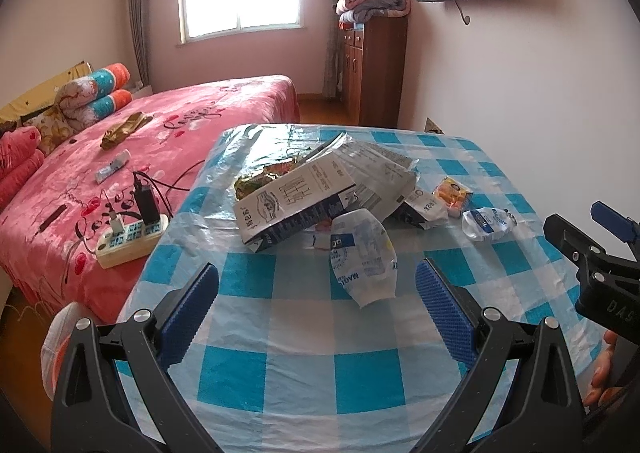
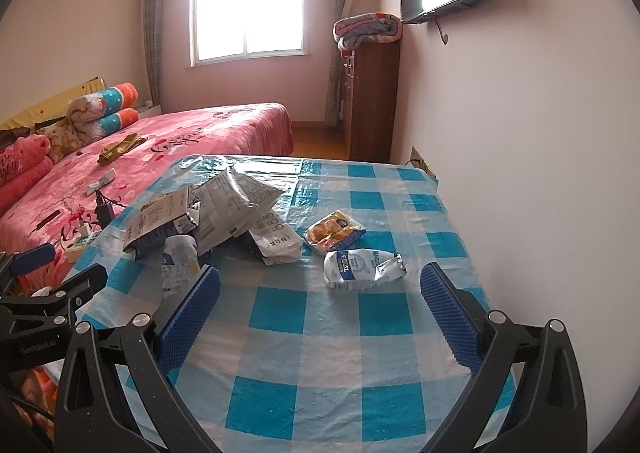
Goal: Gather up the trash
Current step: 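Move the left tool toward the white MAGICDAY milk pouch on the table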
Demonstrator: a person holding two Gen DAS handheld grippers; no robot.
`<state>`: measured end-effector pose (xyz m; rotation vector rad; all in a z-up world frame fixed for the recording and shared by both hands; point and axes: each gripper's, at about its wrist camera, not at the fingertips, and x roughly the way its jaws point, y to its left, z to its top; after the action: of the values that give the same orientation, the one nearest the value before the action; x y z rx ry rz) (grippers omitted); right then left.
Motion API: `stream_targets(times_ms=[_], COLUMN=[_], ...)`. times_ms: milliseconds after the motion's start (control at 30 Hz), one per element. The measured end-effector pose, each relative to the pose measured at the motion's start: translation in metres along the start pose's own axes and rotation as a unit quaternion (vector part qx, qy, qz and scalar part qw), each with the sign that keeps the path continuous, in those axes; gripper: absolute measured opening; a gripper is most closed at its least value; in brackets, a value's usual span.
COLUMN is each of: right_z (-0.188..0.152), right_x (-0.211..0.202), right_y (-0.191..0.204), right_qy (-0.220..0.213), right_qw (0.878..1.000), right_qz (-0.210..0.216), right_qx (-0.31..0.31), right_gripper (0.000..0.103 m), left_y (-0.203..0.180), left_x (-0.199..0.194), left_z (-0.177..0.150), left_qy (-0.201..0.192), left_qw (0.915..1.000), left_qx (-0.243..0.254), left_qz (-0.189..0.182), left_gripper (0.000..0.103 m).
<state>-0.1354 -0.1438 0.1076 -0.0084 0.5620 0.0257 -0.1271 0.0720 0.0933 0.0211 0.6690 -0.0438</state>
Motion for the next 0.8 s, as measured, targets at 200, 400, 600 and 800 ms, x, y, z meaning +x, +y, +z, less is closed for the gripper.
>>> stream_targets(times_ms=[200,400,600,800], right_z=[-0.003,-0.008,-0.013,-0.02], right_x=[0.008,0.017,0.029,0.041], right_y=[-0.003,-0.006,-0.012,-0.021], right_qy=[0.007,0.012,0.021,0.029], right_qw=[1.0,1.0,1.0,0.999], right_qz=[-0.001,-0.012,-0.013,-0.015], right_qx=[0.005,0.002,0.008,0.015], right_gripper=[0.099,0.099,0.099,0.099], left_y=[0.0,-0.004,-0.006,-0.011], left_x=[0.009,0.02,0.035,0.053], left_z=[-0.002,-0.006,-0.008,-0.009], left_qy=[0.009,0.022,0.039,0.058], left_qw=[0.9999,0.9997,0.9991,0.9982], left_qx=[-0.002,0.002,0.001,0.002], left_qz=[-0.006,-0.011,-0.017,-0.017], left_gripper=[0.099,0.099,0.099,0.099])
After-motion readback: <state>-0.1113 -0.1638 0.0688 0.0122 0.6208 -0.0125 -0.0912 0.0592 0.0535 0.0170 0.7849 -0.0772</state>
